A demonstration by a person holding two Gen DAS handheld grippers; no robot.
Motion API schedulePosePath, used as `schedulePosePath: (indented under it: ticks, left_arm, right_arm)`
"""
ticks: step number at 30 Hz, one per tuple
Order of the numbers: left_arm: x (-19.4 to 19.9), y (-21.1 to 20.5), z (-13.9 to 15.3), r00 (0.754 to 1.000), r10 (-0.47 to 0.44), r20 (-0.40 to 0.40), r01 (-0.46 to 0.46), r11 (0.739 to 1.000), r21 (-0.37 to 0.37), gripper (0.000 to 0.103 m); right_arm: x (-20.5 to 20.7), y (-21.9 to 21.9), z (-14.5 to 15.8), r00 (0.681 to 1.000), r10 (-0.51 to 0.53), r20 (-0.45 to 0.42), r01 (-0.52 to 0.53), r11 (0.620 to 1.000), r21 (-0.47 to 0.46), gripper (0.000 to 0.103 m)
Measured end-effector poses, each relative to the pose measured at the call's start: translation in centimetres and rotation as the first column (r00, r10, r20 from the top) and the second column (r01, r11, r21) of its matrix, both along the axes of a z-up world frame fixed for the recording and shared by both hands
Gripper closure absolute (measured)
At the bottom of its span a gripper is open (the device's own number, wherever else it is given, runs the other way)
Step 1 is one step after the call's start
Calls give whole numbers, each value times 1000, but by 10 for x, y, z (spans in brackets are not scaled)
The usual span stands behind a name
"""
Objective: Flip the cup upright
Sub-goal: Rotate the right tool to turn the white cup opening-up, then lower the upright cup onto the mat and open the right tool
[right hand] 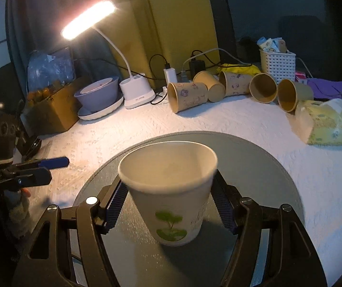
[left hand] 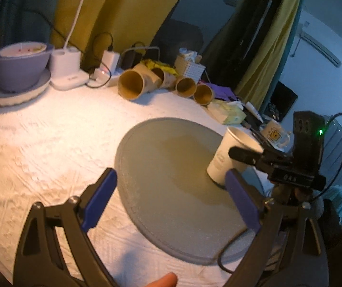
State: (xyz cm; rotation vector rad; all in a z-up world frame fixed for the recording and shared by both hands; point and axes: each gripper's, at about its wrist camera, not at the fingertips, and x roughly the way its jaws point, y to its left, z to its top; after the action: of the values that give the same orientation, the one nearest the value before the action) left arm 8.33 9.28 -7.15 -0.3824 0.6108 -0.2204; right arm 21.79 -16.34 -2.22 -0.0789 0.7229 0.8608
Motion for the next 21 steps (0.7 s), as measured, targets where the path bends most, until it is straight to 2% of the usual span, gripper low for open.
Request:
schedulePosePath:
  ticks: [13, 21]
  left_arm:
    - [-10, -21, 8, 997, 63, 46, -67, 994, 86, 10]
    - [-21, -44, 8, 995, 96, 18, -98, 988, 119, 10]
  right_arm:
    - [-19, -14, 3, 993, -83, 82, 90, 993, -81, 31]
    - [-40, -24, -1, 992, -107, 67, 113, 989, -93, 30]
